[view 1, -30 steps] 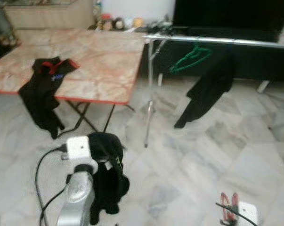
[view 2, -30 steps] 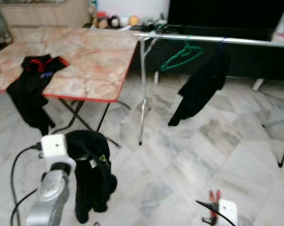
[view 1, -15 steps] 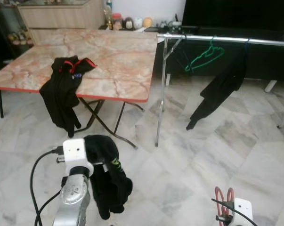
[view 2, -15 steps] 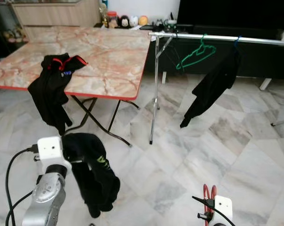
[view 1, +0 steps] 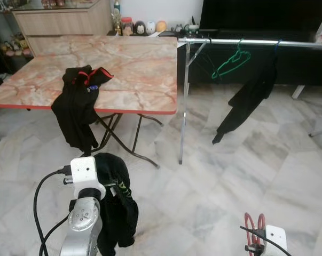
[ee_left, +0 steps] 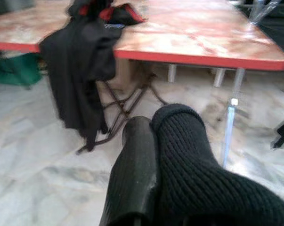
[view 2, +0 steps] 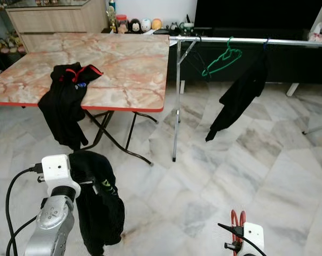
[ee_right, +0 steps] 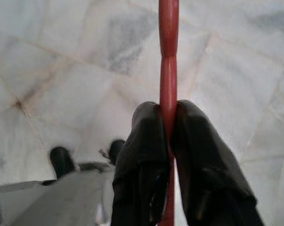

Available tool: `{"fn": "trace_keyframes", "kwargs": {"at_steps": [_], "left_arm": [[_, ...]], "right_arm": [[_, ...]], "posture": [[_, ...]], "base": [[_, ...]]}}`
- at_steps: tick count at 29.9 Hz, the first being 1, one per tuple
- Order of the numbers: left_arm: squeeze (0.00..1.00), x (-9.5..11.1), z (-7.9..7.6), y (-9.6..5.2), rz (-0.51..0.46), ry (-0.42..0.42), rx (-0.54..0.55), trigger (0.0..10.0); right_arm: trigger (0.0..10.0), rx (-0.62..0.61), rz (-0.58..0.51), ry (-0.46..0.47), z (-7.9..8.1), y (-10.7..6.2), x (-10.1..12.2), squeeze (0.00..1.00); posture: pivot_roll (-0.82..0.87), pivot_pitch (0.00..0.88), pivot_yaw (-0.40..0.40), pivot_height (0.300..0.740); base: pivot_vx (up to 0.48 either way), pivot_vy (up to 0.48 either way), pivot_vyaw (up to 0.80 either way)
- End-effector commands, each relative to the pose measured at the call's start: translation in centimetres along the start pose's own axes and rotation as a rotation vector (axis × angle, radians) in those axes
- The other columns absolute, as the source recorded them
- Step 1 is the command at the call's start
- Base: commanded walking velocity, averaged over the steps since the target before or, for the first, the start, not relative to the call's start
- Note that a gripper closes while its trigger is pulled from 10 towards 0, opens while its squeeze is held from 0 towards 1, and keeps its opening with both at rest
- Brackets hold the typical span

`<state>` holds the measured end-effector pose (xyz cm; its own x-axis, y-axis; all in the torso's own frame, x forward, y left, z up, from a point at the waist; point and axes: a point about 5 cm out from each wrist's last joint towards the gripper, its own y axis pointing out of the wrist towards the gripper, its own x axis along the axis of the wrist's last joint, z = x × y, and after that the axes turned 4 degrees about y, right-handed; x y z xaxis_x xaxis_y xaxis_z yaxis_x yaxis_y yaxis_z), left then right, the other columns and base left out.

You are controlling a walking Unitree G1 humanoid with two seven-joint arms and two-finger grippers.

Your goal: Hang hanger

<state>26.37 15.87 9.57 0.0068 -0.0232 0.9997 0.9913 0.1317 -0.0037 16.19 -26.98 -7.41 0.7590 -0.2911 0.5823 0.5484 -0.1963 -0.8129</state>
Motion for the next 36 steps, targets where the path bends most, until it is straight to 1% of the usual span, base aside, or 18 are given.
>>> {"fn": "trace_keyframes", "kwargs": {"at_steps": [1, 24, 31, 33, 36], "left_arm": [[0.0, 0.91, 0.42, 0.24, -0.038, 0.013, 0.008, 10.0], [0.0, 1.06, 0.21, 0.16, -0.044, 0.013, 0.0, 10.0], [0.0, 1.23, 0.01, 0.02, -0.055, 0.035, -0.013, 10.0], [0.0, 1.29, -0.22, -0.18, -0.063, 0.001, -0.031, 10.0], [0.0, 1.4, -0.23, -0.25, -0.069, 0.0, -0.027, 10.0]], "right_arm": [[10.0, 0.012, -0.016, 0.0, 0.38, 0.11, 0.47, 0.0], [10.0, 0.02, -0.013, -0.007, 0.4, 0.13, 0.58, 0.0], [10.0, 0.023, -0.012, -0.009, 0.44, 0.13, 0.56, 0.0], [10.0, 0.022, -0.012, -0.009, 0.44, 0.13, 0.54, 0.0], [10.0, 0.023, -0.011, -0.012, 0.44, 0.13, 0.54, 0.0]], "posture": [[-0.06, 0.0, 0.015, 0.74], [-0.06, 0.0, 0.01, 0.74], [-0.05, 0.0, 0.012, 0.74], [-0.05, 0.0, 0.012, 0.74], [-0.05, 0.0, 0.012, 0.74]], "base": [[0.0, 0.281, 0.0], [0.0, 0.278, 0.0], [0.0, 0.0, 0.0], [0.0, 0.0, 0.0], [0.0, 0.0, 0.0]]}}
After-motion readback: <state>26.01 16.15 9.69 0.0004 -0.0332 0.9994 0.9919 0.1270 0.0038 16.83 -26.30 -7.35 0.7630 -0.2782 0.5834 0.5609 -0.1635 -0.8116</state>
